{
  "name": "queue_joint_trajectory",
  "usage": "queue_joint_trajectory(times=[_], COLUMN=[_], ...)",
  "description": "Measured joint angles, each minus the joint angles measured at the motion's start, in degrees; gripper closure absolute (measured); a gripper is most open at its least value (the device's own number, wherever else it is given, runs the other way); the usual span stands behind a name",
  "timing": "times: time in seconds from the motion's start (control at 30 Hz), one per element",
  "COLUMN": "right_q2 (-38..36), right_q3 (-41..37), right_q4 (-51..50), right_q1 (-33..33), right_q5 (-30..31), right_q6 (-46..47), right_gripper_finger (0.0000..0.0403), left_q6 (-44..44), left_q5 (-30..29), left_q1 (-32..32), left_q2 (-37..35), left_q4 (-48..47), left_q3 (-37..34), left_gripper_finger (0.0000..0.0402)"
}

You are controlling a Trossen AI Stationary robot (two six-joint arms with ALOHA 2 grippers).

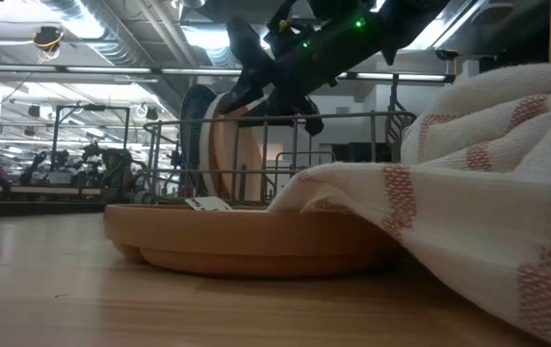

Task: Sort dishes
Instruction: Put the light brown plate into the dish rack

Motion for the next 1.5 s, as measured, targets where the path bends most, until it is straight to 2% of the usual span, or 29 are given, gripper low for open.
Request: queue_joint_trajectory(times=[0.17, 0.33, 0.57, 0.8, 0.97, 1.23, 1.37, 1.5], right_q2=[-0.01, -0.08, -0.08, -0.08, -0.08, 0.54, 3.84, 7.83], right_q3=[1.18, 4.22, 8.88, 10.54, 10.56, 10.62, 10.63, 12.67], right_q4=[-0.05, -0.08, -1.29, -7.72, -9.08, -8.07, -2.2, -3.05], right_q1=[1.05, 3.81, 12.97, 25.29, 31.09, 34.06, 33.7, 33.39], right_q5=[-1.82, -3.75, -4.0, 3.43, 6.53, 4.99, 1.06, -0.84], right_q6=[-0.69, -6.39, -12.99, -10.87, -9.5, -9.66, -11.38, -10.83], right_gripper_finger=[0.0249, 0.0249, 0.0249, 0.0249, 0.0249, 0.0249, 0.0249, 0.0249], left_q6=[-0.03, -0.02, 0.16, 0.92, 1.75, 2.29, 4.17, 4.94], left_q5=[0.01, -0.01, 0.0, -0.01, -0.05, -1.97, -4.07, -4.31], left_q1=[0.0, 0.0, 0.0, -0.01, 0.73, 5.13, 8.75, 12.18], left_q2=[0.01, 0.0, 0.01, 0.01, 0.01, 3.45, 7.31, 10.89], left_q4=[0.0, 0.02, 0.01, 0.02, 0.06, 0.12, -0.17, -0.04], left_q3=[0.01, 0.01, 0.01, 0.0, 0.01, -0.02, -0.02, -0.01], left_gripper_finger=[0.0373, 0.0373, 0.0373, 0.0373, 0.0373, 0.0373, 0.0373, 0.0373])
